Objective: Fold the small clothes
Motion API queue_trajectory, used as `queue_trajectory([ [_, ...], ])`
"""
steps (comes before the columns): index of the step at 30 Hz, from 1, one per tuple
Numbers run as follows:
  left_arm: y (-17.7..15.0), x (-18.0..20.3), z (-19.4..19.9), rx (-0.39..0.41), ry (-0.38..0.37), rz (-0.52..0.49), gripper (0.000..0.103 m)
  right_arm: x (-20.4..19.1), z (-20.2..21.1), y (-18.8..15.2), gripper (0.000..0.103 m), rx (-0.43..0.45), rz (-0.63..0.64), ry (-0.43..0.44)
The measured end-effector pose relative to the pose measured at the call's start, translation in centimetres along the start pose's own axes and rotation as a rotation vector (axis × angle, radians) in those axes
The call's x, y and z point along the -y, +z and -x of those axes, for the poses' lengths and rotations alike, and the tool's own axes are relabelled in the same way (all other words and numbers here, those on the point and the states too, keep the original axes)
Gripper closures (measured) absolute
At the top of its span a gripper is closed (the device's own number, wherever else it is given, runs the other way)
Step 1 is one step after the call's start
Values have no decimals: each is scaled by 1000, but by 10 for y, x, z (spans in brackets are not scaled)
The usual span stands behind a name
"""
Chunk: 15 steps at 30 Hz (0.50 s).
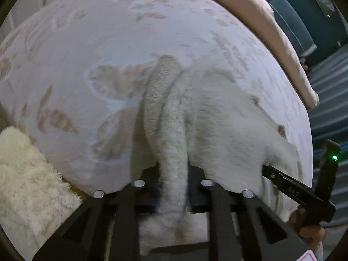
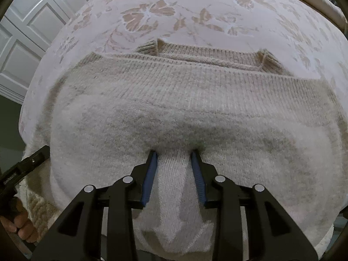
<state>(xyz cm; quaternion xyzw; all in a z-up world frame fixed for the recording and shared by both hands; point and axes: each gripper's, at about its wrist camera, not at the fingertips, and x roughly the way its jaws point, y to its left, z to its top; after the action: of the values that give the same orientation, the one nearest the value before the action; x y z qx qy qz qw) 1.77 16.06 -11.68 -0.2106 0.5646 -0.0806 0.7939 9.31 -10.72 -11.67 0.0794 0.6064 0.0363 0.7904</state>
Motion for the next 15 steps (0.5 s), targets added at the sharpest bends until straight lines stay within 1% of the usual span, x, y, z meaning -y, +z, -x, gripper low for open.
queue_trajectory([
  [2,0,14,9,15,-29,-22,91,2,2,-1,71,6,-4,11],
  [5,-3,52,30,48,-76,-87,92,10,12,-5,70,19,-26,46],
  [7,-7,86,42,68,-106,-151,92,17,28,-11,62,40,-51,97],
  [8,-9,98,45,73,-115,-178,92,23,36,-15,60,60,-68,111],
  [9,-12,120,49,78,-128,-225,93,33,45,-22,58,80,-93,129],
  [11,-20,155,49,81,-147,-306,93,53,59,-35,58,102,-145,150],
  [13,-29,191,40,66,-160,-393,93,84,72,-53,58,117,-211,148],
  [14,-33,203,34,56,-162,-422,93,105,78,-65,58,121,-254,139],
  [15,-39,221,23,35,-161,-459,93,116,83,-73,58,124,-282,130],
])
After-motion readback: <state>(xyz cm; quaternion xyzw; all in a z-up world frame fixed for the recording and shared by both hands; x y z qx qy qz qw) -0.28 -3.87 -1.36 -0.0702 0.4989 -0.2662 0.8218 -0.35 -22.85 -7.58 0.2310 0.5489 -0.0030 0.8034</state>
